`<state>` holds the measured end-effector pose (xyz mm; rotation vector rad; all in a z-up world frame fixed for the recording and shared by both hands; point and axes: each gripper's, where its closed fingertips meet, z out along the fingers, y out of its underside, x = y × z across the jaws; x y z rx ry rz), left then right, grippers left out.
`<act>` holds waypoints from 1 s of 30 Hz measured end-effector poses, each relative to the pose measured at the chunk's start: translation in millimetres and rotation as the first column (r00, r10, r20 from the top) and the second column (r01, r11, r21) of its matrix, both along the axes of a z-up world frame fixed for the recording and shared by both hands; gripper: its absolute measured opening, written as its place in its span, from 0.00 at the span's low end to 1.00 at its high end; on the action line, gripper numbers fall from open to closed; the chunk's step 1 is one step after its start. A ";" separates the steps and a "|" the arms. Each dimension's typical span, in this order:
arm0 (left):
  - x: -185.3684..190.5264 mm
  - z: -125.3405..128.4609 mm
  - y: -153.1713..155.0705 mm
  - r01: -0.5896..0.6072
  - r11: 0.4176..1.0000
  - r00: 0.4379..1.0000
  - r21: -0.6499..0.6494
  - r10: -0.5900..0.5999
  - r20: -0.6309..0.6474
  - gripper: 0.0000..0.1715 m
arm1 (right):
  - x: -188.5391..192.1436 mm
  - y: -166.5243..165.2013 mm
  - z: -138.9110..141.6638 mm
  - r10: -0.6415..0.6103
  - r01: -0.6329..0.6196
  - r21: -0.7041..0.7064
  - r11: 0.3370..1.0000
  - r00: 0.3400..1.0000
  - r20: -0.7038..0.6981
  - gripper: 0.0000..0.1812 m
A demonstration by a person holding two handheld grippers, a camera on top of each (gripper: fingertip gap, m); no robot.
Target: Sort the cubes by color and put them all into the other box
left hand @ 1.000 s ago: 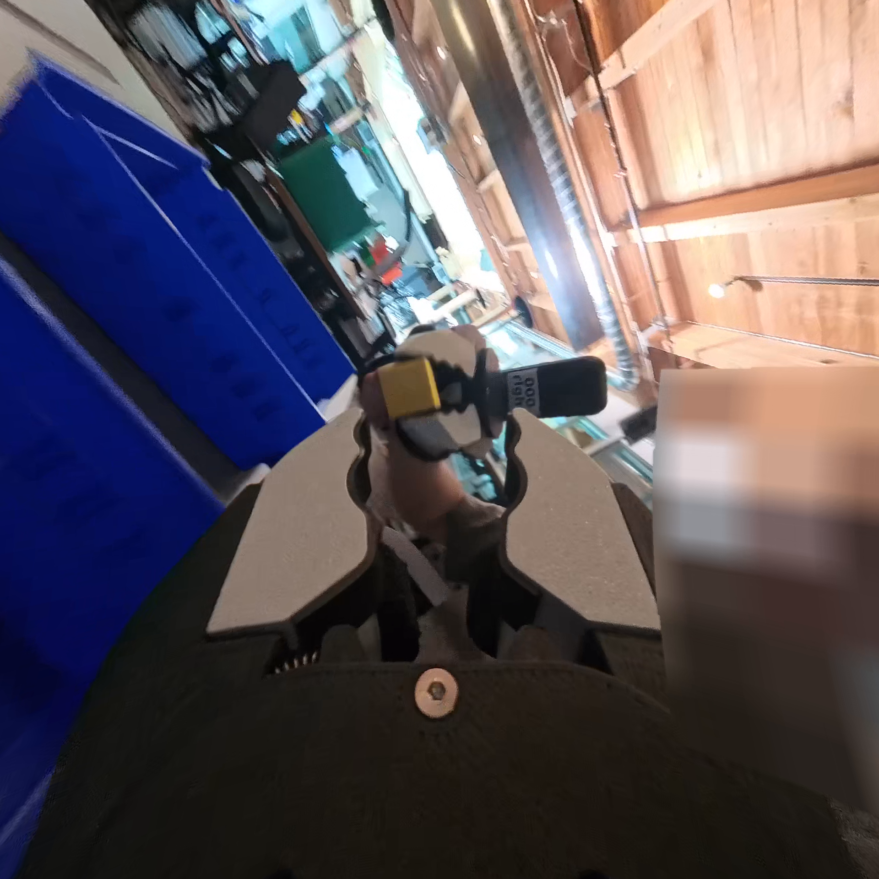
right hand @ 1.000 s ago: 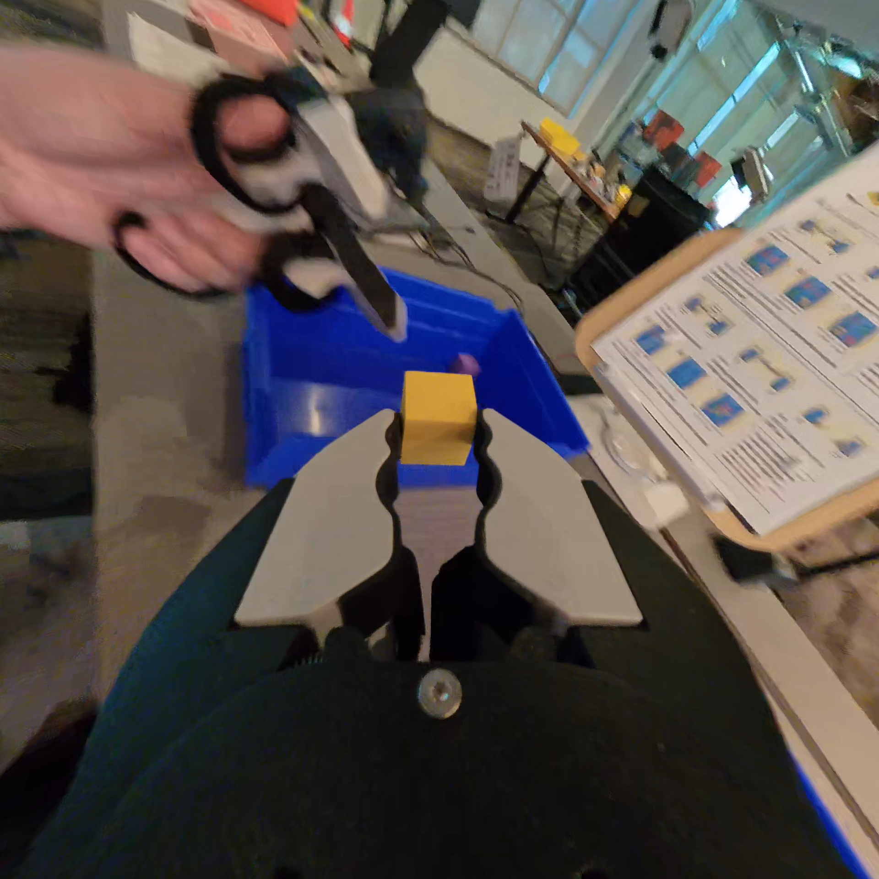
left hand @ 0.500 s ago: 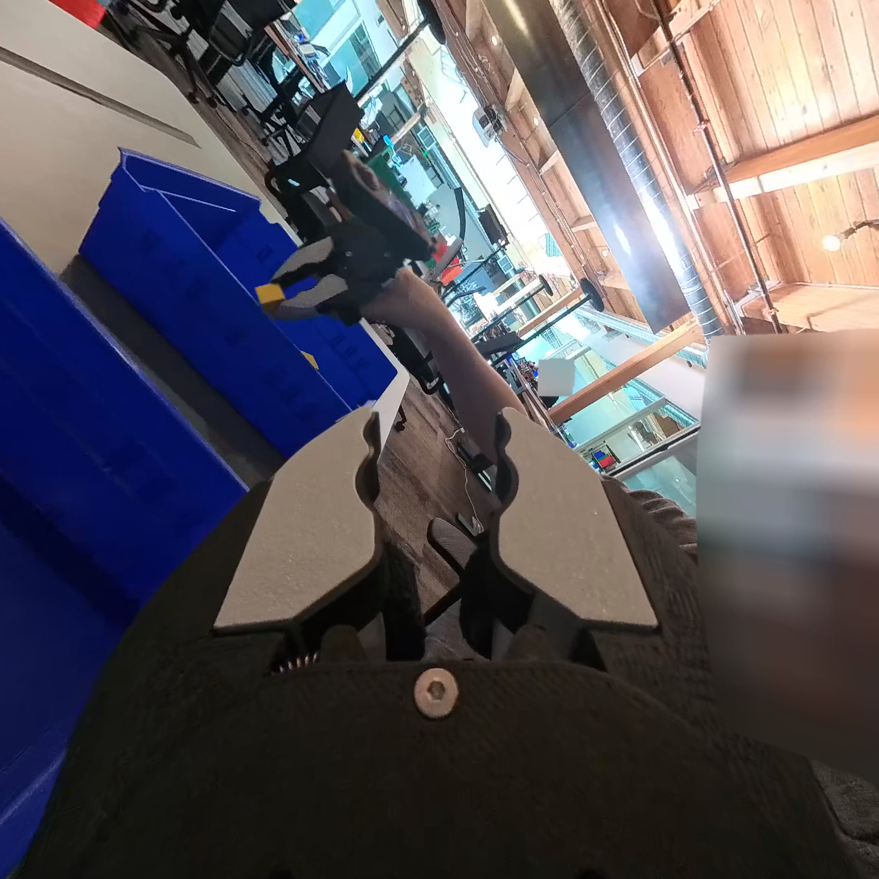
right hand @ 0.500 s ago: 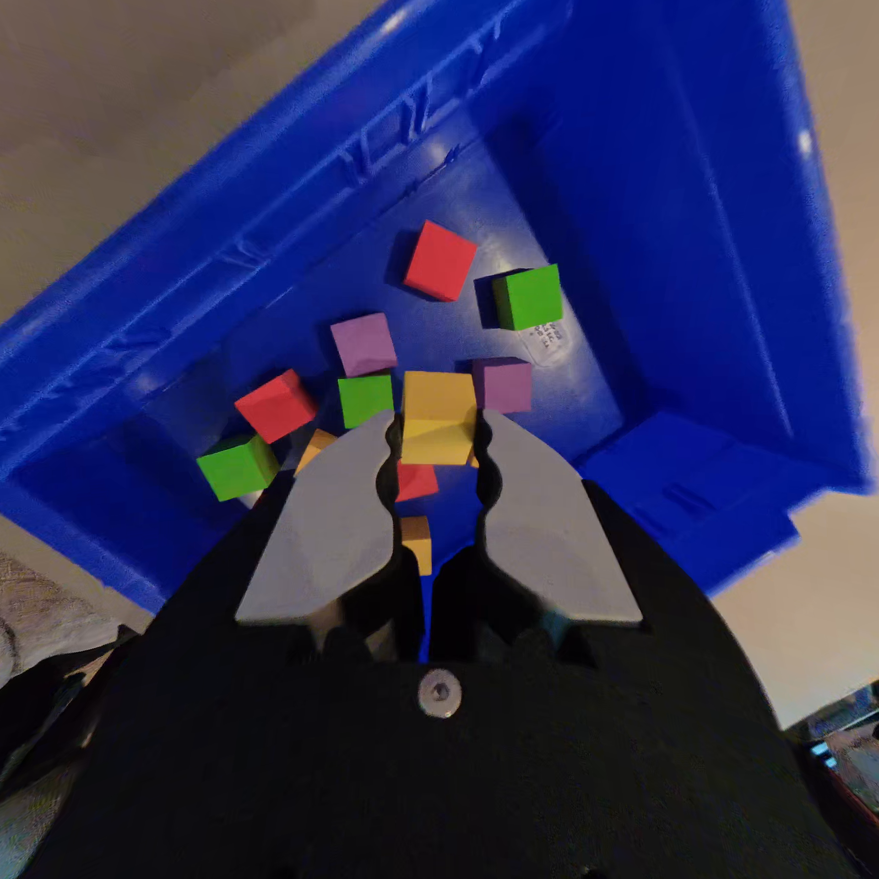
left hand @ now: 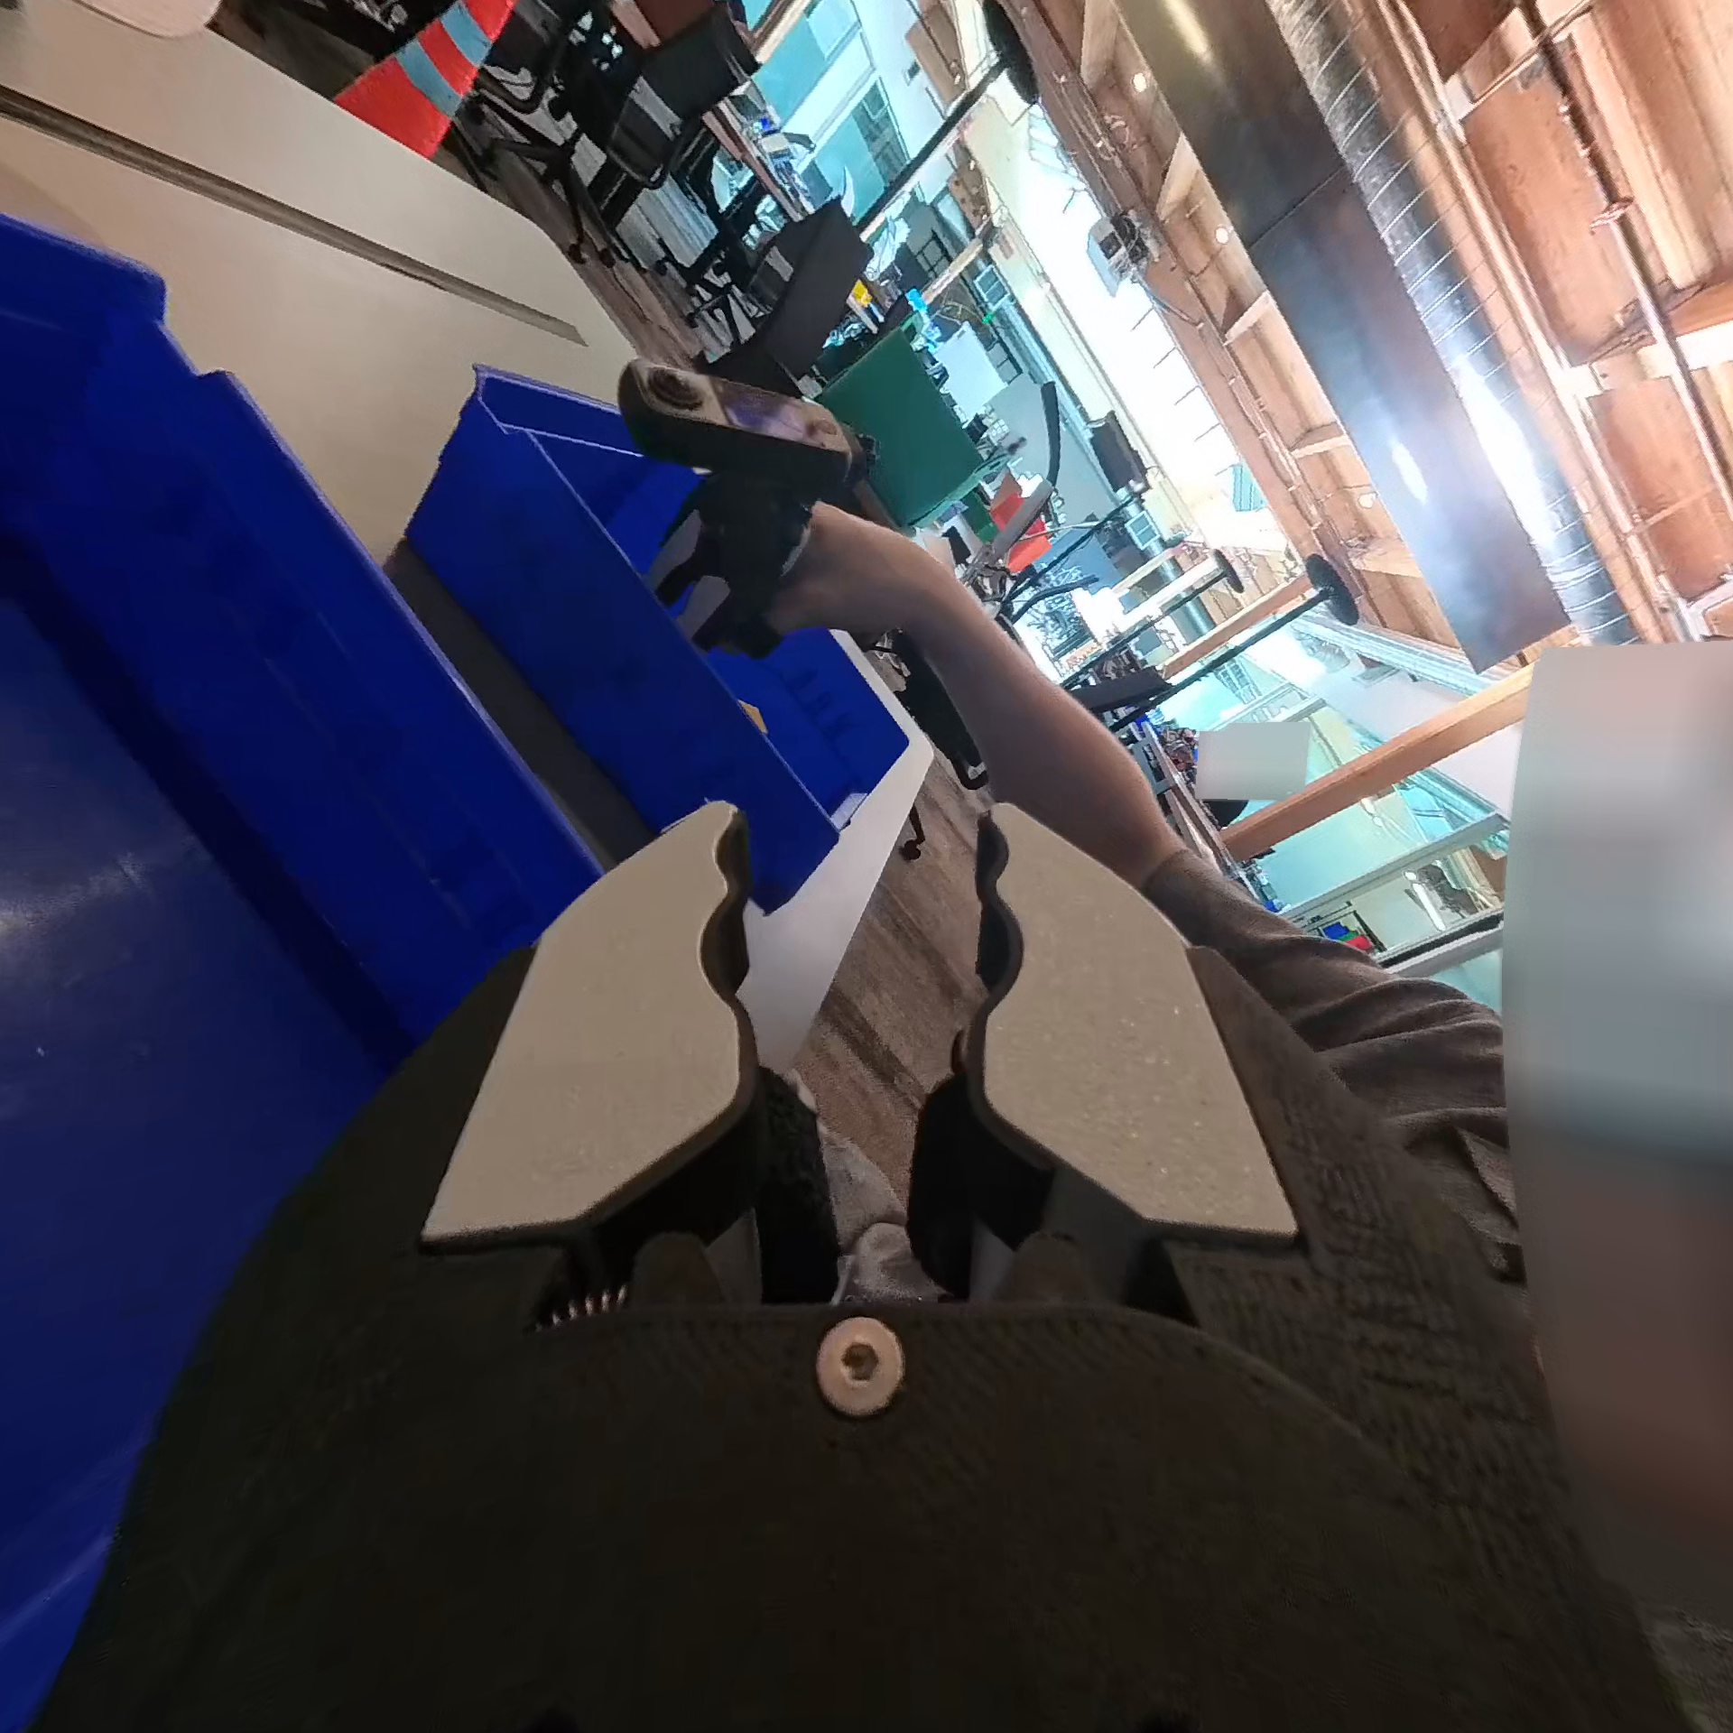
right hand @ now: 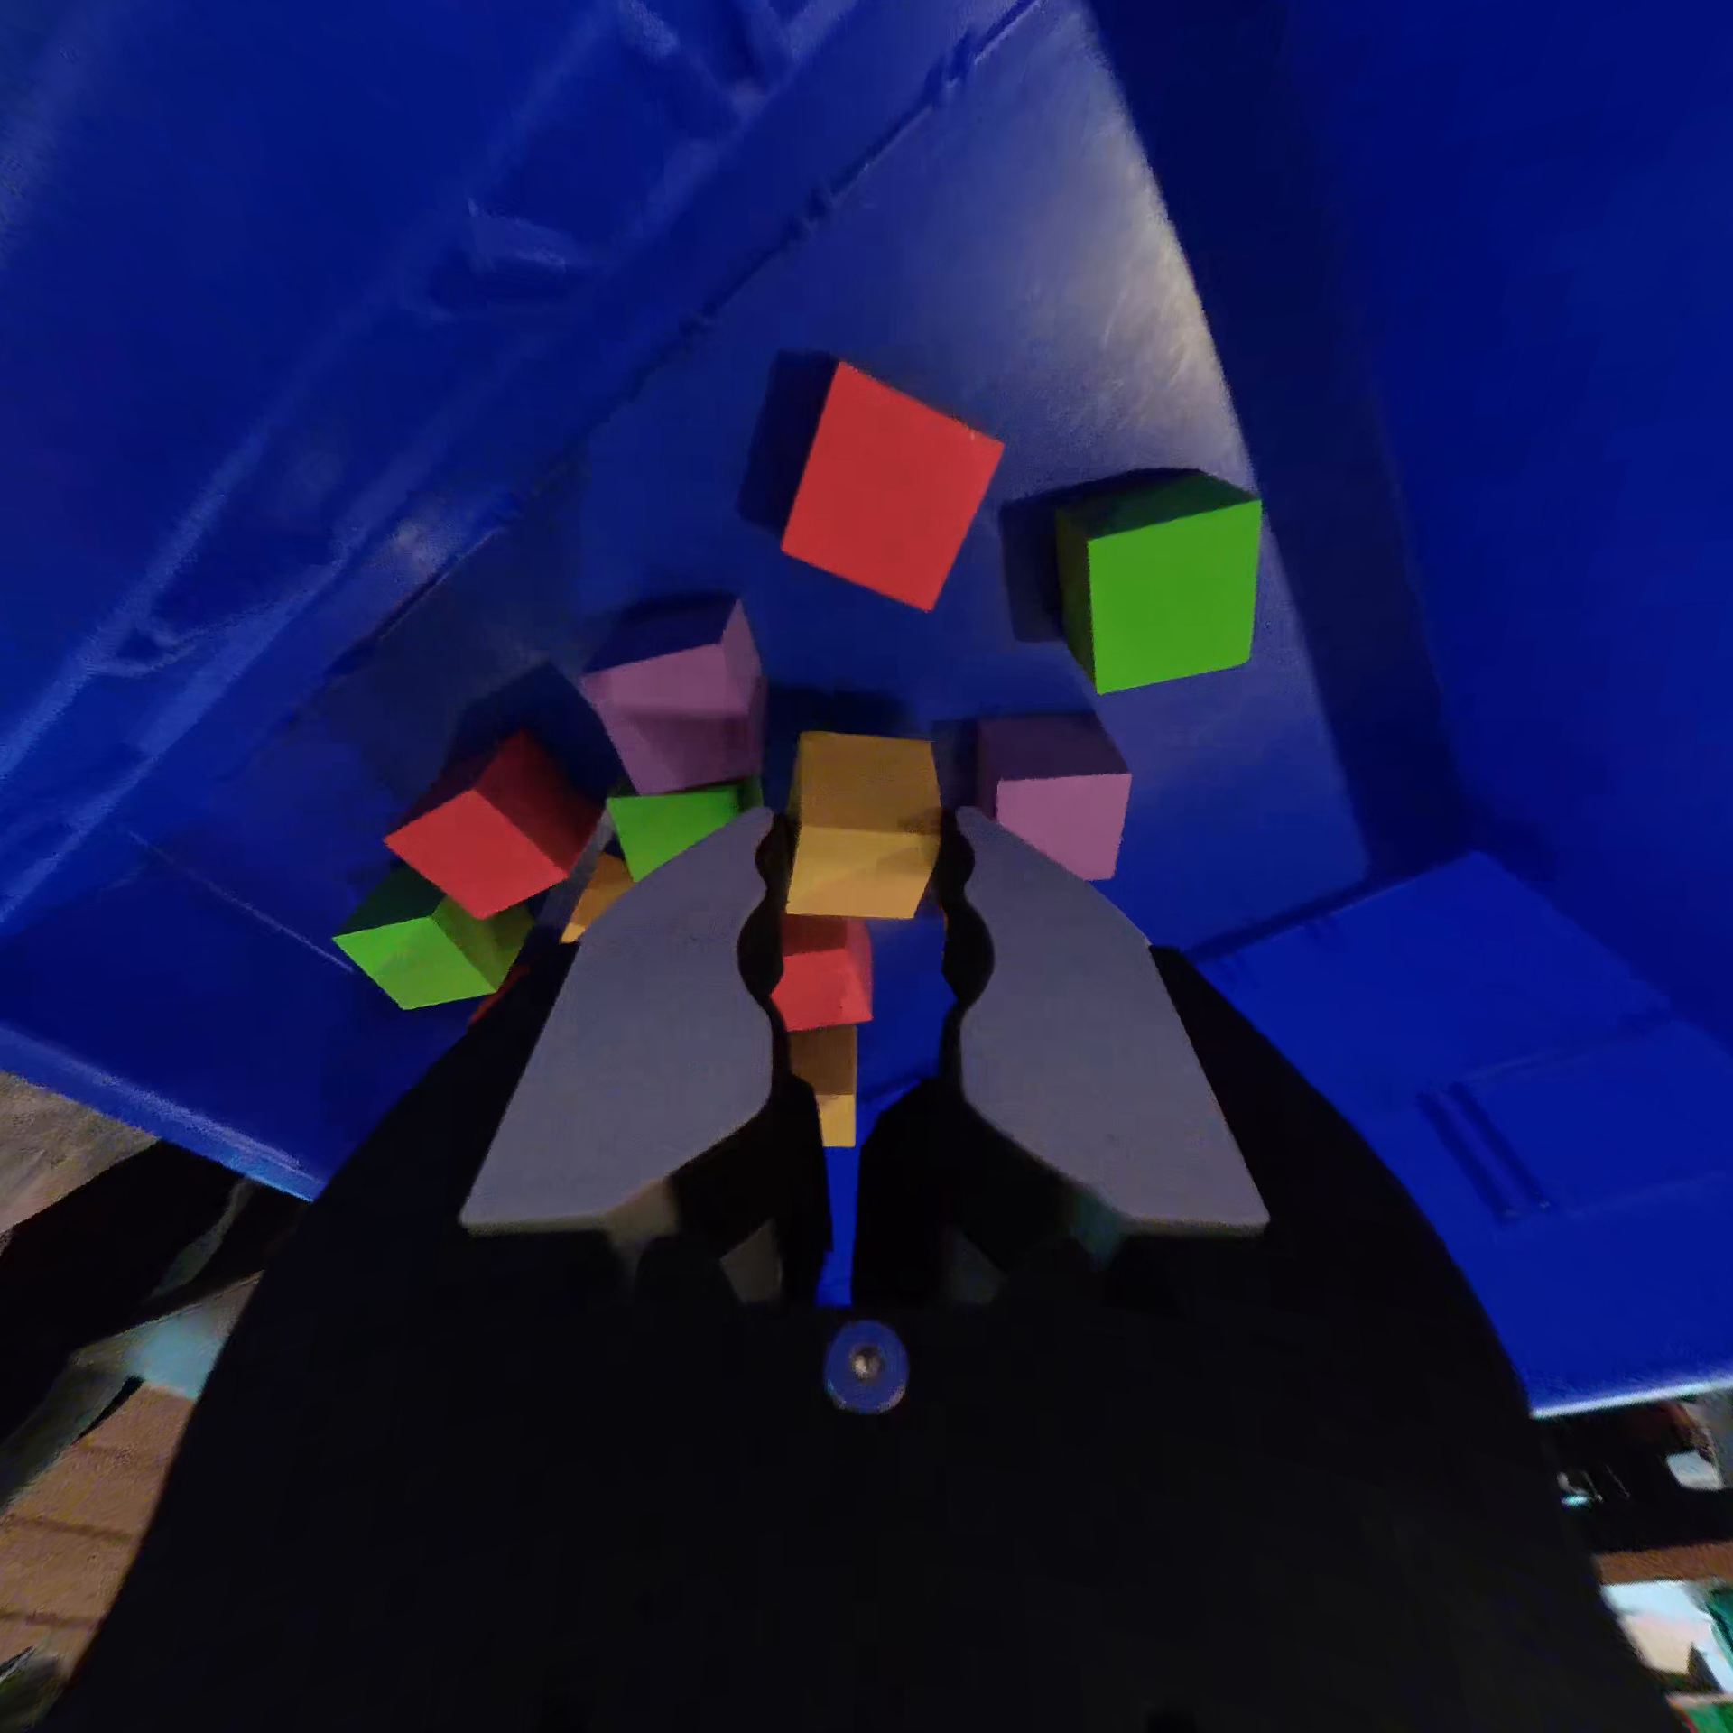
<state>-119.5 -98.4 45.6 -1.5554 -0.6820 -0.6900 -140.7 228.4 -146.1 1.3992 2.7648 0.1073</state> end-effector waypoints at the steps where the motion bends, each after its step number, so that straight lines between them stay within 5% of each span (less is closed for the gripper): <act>1: -2.0 -2.4 -0.1 -0.011 1.000 1.000 -0.019 0.011 -0.006 0.27 | 0.6 -2.0 -1.2 -0.007 0.007 -0.009 1.000 1.000 0.017 0.17; 5: -20.5 -17.2 -4.6 -0.111 0.980 0.992 -0.165 0.100 -0.072 0.28 | 1.3 -5.5 0.5 -0.037 0.038 -0.019 0.999 0.998 0.044 0.26; 8: -45.9 -26.4 -11.5 -0.242 0.922 0.962 -0.301 0.190 -0.194 0.29 | 0.2 -9.2 13.8 -0.050 0.050 -0.043 0.998 0.999 -0.004 0.24; 12: -76.7 -35.0 -6.3 -0.265 0.838 0.946 -0.477 0.132 -0.295 0.29 | 2.7 -17.9 47.5 -0.035 0.025 -0.073 0.997 0.989 -0.145 0.23; 16: -111.0 -66.5 -0.3 -0.222 0.619 0.941 -0.753 -0.067 -0.332 0.28 | 8.1 -30.8 76.2 0.011 -0.039 -0.080 0.996 0.948 -0.319 0.21; 18: -123.9 -87.0 3.6 -0.173 0.517 0.965 -0.838 -0.080 -0.249 0.29 | 14.7 -36.6 79.8 0.027 -0.058 -0.077 0.995 0.933 -0.358 0.21; 21: -142.7 -115.1 8.6 -0.075 0.423 0.997 -0.903 0.013 -0.077 0.30 | 23.8 -44.1 77.9 0.054 -0.088 -0.071 0.994 0.922 -0.384 0.21; 26: -188.0 -145.5 -5.6 -0.111 0.245 0.990 -0.963 0.115 -0.085 0.35 | 30.3 -49.1 76.9 0.064 -0.115 -0.093 0.989 0.900 -0.431 0.21; 30: -203.3 -156.5 -3.1 -0.121 0.210 0.990 -0.970 0.094 -0.104 0.39 | 32.4 -46.0 73.7 0.062 -0.120 -0.104 0.987 0.894 -0.443 0.21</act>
